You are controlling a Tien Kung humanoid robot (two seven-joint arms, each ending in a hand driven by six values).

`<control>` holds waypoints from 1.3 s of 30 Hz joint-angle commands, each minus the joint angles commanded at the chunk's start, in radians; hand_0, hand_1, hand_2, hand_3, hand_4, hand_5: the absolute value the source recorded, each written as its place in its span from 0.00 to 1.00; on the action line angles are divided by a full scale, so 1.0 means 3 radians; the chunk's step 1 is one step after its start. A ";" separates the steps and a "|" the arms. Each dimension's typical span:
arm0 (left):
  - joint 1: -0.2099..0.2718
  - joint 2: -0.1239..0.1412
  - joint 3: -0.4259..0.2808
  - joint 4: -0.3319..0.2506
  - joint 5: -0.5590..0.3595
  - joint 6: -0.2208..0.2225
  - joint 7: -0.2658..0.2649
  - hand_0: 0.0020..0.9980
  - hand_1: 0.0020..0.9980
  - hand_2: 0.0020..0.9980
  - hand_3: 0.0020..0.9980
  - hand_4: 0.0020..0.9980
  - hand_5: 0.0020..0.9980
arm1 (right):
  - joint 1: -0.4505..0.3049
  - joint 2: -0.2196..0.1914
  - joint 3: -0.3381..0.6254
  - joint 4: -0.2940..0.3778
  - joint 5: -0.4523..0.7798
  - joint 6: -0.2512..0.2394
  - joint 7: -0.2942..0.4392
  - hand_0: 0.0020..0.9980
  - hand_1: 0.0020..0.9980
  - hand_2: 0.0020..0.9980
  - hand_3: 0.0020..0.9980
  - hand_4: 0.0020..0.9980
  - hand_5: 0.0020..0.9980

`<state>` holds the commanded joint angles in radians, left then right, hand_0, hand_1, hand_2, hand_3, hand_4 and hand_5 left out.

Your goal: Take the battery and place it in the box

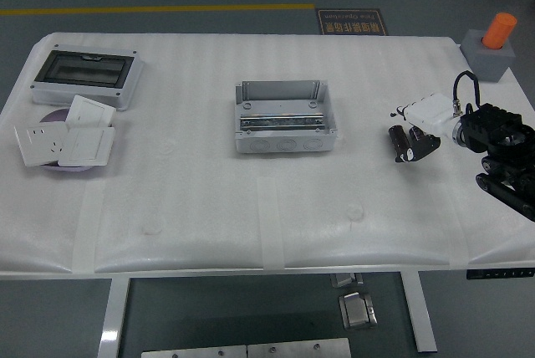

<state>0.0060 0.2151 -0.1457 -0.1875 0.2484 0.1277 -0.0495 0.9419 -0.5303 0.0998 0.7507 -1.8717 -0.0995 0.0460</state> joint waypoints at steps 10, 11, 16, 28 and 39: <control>-0.0008 -0.0003 -0.0037 -0.0010 0.0040 0.0008 -0.0006 0.59 0.62 0.51 0.65 0.56 0.32 | 0.0000 0.0002 -0.0002 0.0022 -0.0042 -0.0105 0.0046 0.63 0.67 0.75 0.80 0.65 0.32; -0.0009 -0.0003 -0.0045 -0.0012 0.0048 0.0009 -0.0007 0.59 0.62 0.51 0.65 0.56 0.32 | -0.0002 0.0004 0.0001 0.0024 -0.0047 -0.0112 0.0053 0.63 0.67 0.75 0.80 0.65 0.32; -0.0013 -0.0001 -0.0076 -0.0020 0.0081 0.0013 -0.0013 0.59 0.62 0.51 0.65 0.57 0.33 | -0.0025 0.0017 0.0025 0.0020 -0.0075 -0.0114 0.0085 0.63 0.67 0.75 0.79 0.64 0.30; -0.0016 0.0000 -0.0057 -0.0024 0.0086 0.0017 -0.0016 0.59 0.62 0.51 0.65 0.58 0.34 | -0.0076 0.0046 0.0016 0.0005 -0.0007 -0.0151 0.0104 0.64 0.67 0.74 0.77 0.61 0.27; -0.0025 -0.0001 -0.0042 -0.0027 0.0090 0.0016 -0.0015 0.59 0.62 0.51 0.65 0.58 0.34 | -0.0064 0.0061 -0.0032 -0.0005 0.0107 -0.0224 0.0097 0.63 0.67 0.74 0.76 0.61 0.28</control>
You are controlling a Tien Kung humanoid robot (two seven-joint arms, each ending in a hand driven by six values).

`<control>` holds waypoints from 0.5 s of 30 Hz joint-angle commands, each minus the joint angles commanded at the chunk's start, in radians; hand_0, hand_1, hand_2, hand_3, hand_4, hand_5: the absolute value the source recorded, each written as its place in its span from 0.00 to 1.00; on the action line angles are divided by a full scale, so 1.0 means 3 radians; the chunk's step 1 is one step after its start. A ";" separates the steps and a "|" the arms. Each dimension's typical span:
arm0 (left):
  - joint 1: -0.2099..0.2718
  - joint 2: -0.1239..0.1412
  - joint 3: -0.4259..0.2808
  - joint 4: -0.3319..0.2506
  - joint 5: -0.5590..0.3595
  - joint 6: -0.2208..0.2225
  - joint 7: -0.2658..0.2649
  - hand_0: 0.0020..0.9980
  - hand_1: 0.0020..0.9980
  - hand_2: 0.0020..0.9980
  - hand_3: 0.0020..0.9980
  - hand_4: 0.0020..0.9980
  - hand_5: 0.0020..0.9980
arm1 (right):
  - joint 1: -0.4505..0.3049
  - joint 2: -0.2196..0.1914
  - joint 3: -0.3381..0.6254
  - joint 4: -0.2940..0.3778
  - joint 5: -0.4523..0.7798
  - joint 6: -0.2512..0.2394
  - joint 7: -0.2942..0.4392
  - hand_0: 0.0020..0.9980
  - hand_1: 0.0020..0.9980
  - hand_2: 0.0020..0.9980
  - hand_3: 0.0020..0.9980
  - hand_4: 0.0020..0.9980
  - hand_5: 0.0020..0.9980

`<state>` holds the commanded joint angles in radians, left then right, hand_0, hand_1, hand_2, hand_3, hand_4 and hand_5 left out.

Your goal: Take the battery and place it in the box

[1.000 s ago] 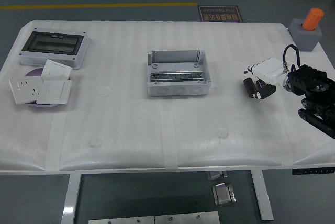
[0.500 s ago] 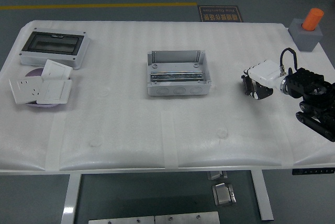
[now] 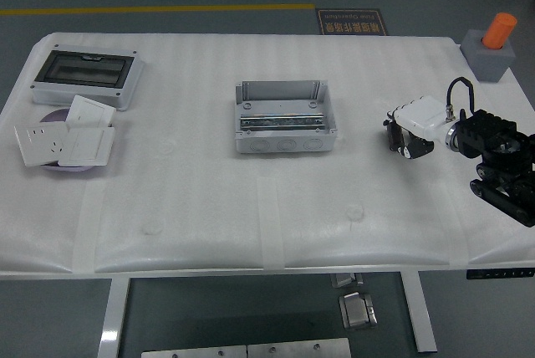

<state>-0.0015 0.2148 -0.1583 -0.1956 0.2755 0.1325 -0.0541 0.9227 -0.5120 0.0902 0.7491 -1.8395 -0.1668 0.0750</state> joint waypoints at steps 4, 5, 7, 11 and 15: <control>-0.0003 0.0002 0.0005 0.0000 0.0001 0.0000 0.0000 0.59 0.62 0.51 0.65 0.58 0.34 | -0.0017 0.0006 -0.0013 -0.0011 0.0034 -0.0018 -0.0001 0.63 0.67 0.74 0.76 0.61 0.28; -0.0003 0.0002 0.0004 0.0000 0.0003 0.0000 -0.0001 0.59 0.62 0.51 0.65 0.58 0.35 | -0.0020 0.0007 -0.0017 -0.0012 0.0043 -0.0022 -0.0001 0.63 0.66 0.74 0.76 0.62 0.28; -0.0002 0.0003 0.0010 0.0000 0.0002 0.0000 0.0000 0.59 0.62 0.51 0.65 0.58 0.35 | -0.0024 0.0009 -0.0022 -0.0014 0.0056 -0.0028 -0.0001 0.63 0.66 0.74 0.76 0.62 0.28; -0.0004 0.0004 0.0025 0.0002 -0.0003 0.0001 0.0000 0.59 0.62 0.51 0.65 0.58 0.34 | -0.0026 0.0012 -0.0026 -0.0013 0.0079 -0.0032 0.0002 0.63 0.66 0.74 0.76 0.62 0.28; -0.0003 0.0003 0.0024 0.0003 -0.0002 0.0005 -0.0004 0.59 0.62 0.51 0.65 0.58 0.34 | -0.0019 0.0006 -0.0020 -0.0001 0.0073 -0.0028 0.0005 0.63 0.66 0.74 0.76 0.62 0.28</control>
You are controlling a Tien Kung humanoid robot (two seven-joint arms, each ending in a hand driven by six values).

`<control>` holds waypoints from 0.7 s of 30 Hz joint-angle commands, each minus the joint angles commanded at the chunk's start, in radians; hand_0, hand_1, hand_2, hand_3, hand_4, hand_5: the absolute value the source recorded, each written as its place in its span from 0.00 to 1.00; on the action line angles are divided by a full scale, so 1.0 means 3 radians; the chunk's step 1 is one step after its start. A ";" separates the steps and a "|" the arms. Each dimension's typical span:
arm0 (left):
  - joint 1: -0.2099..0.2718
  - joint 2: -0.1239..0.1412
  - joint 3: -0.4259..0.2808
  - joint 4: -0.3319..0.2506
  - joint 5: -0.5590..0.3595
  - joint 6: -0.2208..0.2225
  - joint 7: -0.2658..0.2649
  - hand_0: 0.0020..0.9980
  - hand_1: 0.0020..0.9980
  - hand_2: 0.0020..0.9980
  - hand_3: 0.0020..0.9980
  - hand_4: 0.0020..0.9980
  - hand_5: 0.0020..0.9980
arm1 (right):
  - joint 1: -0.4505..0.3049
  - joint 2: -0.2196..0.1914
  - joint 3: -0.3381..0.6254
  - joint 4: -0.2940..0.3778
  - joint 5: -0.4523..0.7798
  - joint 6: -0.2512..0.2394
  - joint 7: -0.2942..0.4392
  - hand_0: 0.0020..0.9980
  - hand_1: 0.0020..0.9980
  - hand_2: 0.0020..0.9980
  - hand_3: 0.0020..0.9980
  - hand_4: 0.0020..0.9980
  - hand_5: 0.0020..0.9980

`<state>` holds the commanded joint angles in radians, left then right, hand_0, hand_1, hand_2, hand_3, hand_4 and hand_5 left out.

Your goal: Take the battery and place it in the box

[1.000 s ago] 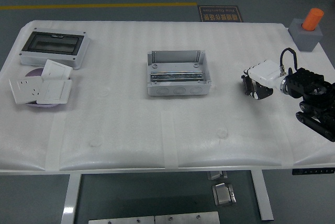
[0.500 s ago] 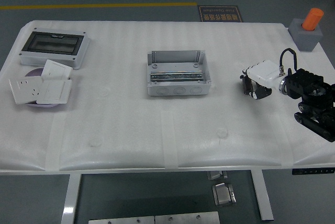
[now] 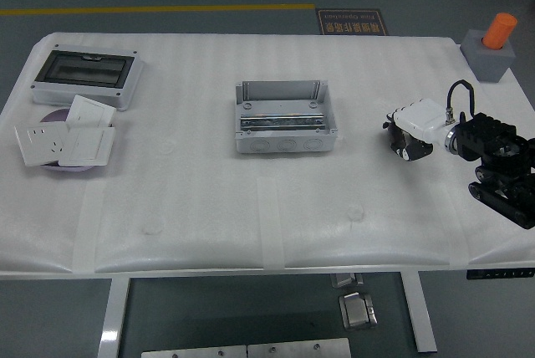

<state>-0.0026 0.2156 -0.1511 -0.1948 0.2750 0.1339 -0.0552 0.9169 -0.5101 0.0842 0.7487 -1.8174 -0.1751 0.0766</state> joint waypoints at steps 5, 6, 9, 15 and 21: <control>0.0007 -0.0006 0.0031 0.0002 -0.0020 0.0000 0.0001 0.59 0.62 0.51 0.65 0.58 0.34 | 0.0026 -0.0029 -0.0009 0.0053 0.0002 -0.0010 -0.0004 0.63 0.66 0.74 0.76 0.63 0.29; 0.0008 -0.0007 0.0036 0.0002 -0.0022 0.0000 0.0002 0.59 0.62 0.51 0.65 0.58 0.34 | 0.0031 -0.0032 -0.0009 0.0060 -0.0001 -0.0008 -0.0003 0.63 0.66 0.74 0.76 0.63 0.29; 0.0009 -0.0011 0.0049 0.0001 -0.0028 -0.0002 0.0004 0.59 0.62 0.51 0.65 0.58 0.34 | 0.0048 -0.0039 -0.0008 0.0073 -0.0007 0.0001 -0.0003 0.63 0.66 0.74 0.76 0.63 0.29; 0.0007 -0.0007 0.0059 0.0000 -0.0029 -0.0002 0.0004 0.59 0.62 0.51 0.65 0.57 0.34 | 0.0085 -0.0057 -0.0040 0.0087 0.0054 -0.0006 -0.0004 0.63 0.66 0.74 0.76 0.64 0.29; -0.0001 -0.0002 0.0070 0.0002 -0.0033 -0.0002 0.0005 0.59 0.62 0.51 0.65 0.57 0.34 | 0.0110 -0.0062 -0.0106 0.0048 0.0185 -0.0004 -0.0008 0.63 0.66 0.74 0.78 0.71 0.32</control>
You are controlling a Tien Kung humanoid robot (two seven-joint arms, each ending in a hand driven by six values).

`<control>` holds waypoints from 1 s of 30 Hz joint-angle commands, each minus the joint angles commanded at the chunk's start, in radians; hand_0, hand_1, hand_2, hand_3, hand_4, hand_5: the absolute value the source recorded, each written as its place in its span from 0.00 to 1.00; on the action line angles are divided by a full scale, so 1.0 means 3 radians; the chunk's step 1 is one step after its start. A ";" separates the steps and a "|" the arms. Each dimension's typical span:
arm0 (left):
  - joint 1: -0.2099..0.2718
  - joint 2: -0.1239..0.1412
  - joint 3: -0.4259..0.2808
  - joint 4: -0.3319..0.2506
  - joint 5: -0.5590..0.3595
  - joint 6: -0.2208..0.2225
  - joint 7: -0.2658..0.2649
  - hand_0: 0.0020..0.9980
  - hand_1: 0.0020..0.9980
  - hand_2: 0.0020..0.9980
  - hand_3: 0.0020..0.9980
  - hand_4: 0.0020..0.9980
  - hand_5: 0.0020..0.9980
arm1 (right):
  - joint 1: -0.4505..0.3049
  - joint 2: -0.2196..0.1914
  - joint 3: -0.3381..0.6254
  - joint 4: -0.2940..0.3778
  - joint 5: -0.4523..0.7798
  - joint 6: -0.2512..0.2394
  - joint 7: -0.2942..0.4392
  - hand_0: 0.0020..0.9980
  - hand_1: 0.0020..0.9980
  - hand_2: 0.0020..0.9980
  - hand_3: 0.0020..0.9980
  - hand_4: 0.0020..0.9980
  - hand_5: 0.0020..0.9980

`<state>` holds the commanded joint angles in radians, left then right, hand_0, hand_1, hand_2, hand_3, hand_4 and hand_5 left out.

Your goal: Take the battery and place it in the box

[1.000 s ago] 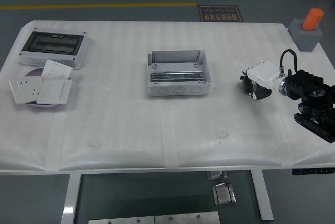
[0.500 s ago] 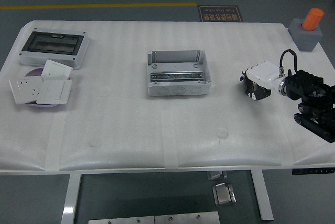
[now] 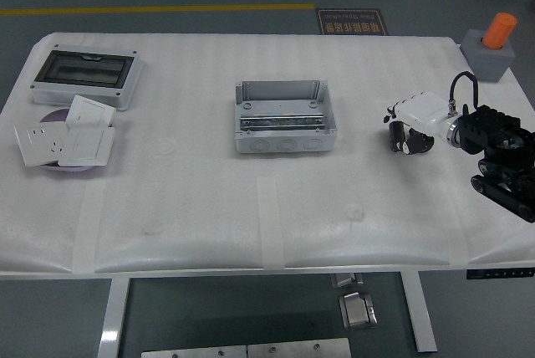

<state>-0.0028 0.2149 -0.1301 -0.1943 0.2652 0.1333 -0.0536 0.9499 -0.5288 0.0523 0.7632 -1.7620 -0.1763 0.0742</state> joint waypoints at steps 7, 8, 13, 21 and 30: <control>-0.0007 -0.0003 0.0002 -0.0001 0.0007 0.0000 0.0000 0.59 0.62 0.50 0.65 0.57 0.34 | -0.0014 0.0039 -0.0040 -0.0137 0.0122 0.0092 -0.0008 0.63 0.67 0.75 0.81 0.89 0.43; -0.0006 -0.0003 0.0004 -0.0001 0.0006 0.0000 0.0000 0.59 0.62 0.50 0.65 0.57 0.34 | -0.0015 0.0043 -0.0042 -0.0147 0.0134 0.0100 -0.0006 0.63 0.67 0.75 0.81 0.89 0.43; -0.0007 -0.0006 0.0014 -0.0003 0.0008 0.0000 0.0000 0.59 0.62 0.50 0.65 0.57 0.34 | -0.0019 0.0058 -0.0046 -0.0180 0.0167 0.0111 0.0000 0.66 0.69 0.77 0.86 0.99 0.53; -0.0004 -0.0007 0.0029 -0.0007 0.0007 0.0003 -0.0002 0.59 0.62 0.50 0.64 0.57 0.34 | -0.0011 0.0042 -0.0062 -0.0157 0.0210 0.0069 0.0010 0.68 0.70 0.78 0.87 1.00 0.58; -0.0008 -0.0008 0.0046 -0.0009 0.0003 0.0004 -0.0003 0.59 0.62 0.50 0.64 0.56 0.34 | -0.0011 0.0033 -0.0075 -0.0167 0.0246 0.0035 0.0022 0.67 0.69 0.78 0.86 1.00 0.62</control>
<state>-0.0052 0.2125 -0.1163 -0.1970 0.2661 0.1345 -0.0544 0.9464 -0.5189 0.0300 0.7130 -1.6881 -0.1657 0.0807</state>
